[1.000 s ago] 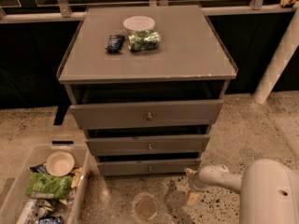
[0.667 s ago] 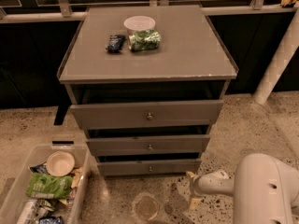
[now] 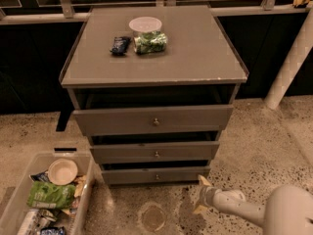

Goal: Open bottom drawer

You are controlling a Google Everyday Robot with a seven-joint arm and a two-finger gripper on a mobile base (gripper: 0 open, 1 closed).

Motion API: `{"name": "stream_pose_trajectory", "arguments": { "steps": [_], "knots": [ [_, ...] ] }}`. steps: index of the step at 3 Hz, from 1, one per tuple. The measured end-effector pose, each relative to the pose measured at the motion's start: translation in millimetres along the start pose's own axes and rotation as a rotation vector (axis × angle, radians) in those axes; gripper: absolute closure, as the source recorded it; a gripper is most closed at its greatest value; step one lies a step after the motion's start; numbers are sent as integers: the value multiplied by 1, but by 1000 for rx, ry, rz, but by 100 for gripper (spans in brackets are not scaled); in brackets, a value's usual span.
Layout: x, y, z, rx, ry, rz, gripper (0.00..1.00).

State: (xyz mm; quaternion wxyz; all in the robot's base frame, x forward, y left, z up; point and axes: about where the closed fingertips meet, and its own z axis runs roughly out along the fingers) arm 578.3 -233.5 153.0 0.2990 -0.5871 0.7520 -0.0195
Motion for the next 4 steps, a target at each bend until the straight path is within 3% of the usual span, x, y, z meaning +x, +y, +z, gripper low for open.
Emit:
{"name": "stream_pose_trajectory", "arguments": {
  "steps": [1, 2, 3, 4],
  "knots": [
    [25, -12, -19, 46, -45, 144, 0],
    [42, -38, -39, 99, -134, 274, 0],
    [21, -66, -44, 130, -187, 238, 0],
    [20, -65, -44, 129, -187, 236, 0]
  ]
}}
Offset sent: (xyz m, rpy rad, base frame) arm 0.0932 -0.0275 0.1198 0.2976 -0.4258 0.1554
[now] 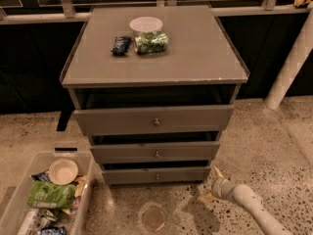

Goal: Open bottom drawer

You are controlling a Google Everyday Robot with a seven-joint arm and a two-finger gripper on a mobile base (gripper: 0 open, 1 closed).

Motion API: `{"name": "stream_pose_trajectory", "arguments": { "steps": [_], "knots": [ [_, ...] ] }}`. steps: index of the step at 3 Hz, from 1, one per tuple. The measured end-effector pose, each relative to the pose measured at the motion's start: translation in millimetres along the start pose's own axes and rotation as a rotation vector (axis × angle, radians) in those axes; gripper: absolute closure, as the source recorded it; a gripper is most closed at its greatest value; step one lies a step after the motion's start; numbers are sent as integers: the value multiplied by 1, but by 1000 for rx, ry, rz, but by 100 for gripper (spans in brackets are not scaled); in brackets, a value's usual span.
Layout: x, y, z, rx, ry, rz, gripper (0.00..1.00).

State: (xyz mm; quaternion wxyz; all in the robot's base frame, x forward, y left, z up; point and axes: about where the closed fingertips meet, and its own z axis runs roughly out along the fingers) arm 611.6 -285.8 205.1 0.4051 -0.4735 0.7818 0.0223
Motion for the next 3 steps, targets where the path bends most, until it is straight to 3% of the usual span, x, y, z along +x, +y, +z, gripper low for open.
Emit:
{"name": "stream_pose_trajectory", "arguments": {
  "steps": [1, 2, 3],
  "knots": [
    [-11, 14, 6, -25, -20, -88, 0],
    [-40, 44, 16, -76, -84, -220, 0],
    [-65, 55, 35, -88, -113, -312, 0]
  ]
}}
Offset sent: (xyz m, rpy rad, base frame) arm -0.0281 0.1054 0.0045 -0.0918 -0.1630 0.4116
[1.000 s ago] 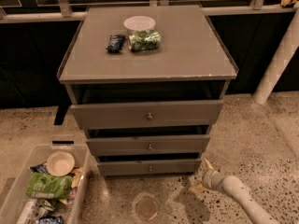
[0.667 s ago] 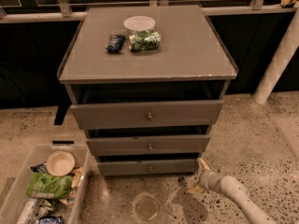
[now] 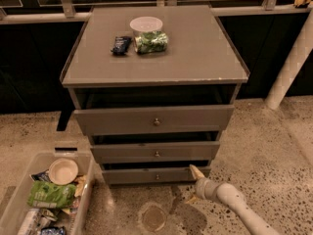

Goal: Open bottom drawer

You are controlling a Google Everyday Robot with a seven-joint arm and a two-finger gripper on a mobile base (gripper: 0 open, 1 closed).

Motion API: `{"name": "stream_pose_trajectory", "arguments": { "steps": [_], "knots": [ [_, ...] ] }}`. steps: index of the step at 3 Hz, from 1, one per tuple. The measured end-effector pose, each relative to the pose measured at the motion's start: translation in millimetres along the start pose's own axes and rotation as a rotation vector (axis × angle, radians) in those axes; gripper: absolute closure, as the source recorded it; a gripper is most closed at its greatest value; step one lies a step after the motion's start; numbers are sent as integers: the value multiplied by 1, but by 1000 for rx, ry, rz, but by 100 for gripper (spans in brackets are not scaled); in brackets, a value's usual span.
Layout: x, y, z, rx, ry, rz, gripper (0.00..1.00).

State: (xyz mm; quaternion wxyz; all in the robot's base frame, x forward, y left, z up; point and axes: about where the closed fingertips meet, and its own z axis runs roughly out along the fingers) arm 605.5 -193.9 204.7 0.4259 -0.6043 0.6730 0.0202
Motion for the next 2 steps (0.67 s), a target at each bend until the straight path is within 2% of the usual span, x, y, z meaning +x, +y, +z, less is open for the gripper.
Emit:
{"name": "stream_pose_trajectory", "arguments": {
  "steps": [1, 2],
  "knots": [
    [-1, 0, 1, -1, -1, -4, 0],
    [2, 1, 7, -28, -8, 6, 0]
  ]
}}
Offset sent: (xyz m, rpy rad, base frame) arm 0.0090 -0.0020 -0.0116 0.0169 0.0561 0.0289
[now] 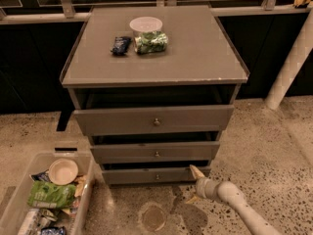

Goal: Open bottom drawer

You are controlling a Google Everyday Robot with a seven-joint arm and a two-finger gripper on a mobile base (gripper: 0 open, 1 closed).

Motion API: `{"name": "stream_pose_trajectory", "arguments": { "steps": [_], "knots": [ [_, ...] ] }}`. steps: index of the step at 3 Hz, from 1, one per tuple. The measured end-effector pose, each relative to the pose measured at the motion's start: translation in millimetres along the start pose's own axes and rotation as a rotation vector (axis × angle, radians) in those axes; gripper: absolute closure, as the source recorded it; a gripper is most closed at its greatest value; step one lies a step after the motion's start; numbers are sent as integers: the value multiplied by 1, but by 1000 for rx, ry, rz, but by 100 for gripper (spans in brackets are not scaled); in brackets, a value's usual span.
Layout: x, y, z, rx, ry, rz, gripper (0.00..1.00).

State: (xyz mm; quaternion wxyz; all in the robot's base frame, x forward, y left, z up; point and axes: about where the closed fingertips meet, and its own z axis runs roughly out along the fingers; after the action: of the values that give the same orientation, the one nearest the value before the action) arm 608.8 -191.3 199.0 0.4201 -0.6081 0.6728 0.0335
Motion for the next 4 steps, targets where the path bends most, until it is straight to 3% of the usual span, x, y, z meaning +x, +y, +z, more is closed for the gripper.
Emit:
{"name": "stream_pose_trajectory", "arguments": {
  "steps": [1, 2, 3, 4],
  "knots": [
    [-18, 9, 37, -86, -83, 24, 0],
    [-1, -14, 44, -141, -47, 26, 0],
    [2, -18, 45, -133, -41, 36, 0],
    [1, -14, 50, -150, 23, -7, 0]
  ]
}}
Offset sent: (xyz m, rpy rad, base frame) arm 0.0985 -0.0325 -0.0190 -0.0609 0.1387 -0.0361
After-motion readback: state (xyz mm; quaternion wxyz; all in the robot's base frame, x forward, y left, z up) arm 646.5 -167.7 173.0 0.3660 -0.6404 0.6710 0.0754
